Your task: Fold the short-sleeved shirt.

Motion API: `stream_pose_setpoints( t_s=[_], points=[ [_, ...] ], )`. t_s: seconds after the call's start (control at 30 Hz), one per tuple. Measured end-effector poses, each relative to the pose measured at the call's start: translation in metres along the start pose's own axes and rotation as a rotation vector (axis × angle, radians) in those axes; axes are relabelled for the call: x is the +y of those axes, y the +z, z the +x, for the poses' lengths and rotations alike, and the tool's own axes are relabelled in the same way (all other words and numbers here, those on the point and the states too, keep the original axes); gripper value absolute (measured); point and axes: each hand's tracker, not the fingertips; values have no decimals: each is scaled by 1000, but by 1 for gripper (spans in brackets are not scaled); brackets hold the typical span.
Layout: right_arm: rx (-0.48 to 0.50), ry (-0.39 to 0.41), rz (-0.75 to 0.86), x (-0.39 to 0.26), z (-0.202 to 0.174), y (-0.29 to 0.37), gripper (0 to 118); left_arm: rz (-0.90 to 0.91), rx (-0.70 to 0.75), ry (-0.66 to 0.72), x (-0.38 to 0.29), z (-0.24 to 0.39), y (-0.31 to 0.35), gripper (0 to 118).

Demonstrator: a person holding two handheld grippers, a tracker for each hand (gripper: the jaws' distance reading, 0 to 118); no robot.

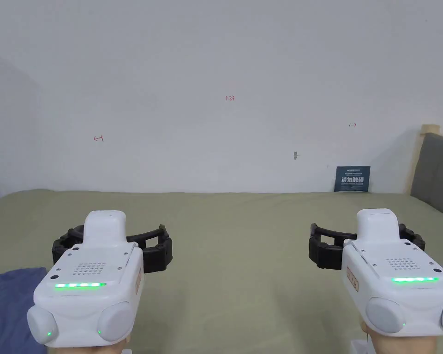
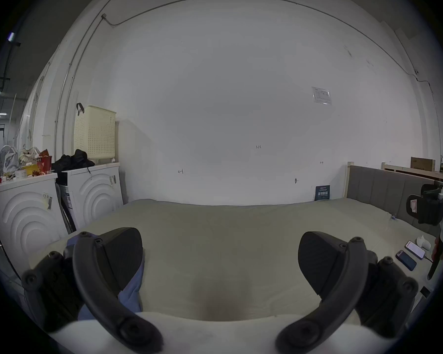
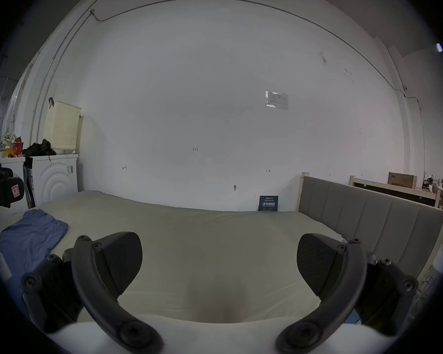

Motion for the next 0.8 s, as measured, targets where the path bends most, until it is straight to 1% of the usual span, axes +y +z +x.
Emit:
stream_pose_setpoints(
  t_s=[0.53,0.8],
  points=[
    [-8,-25,2,0,0,2,118,0,5,10,-1,-3,5,118],
    [9,-1,10,-1,-2,6,118,7,-8,5,-2,-3,3,118]
  ],
)
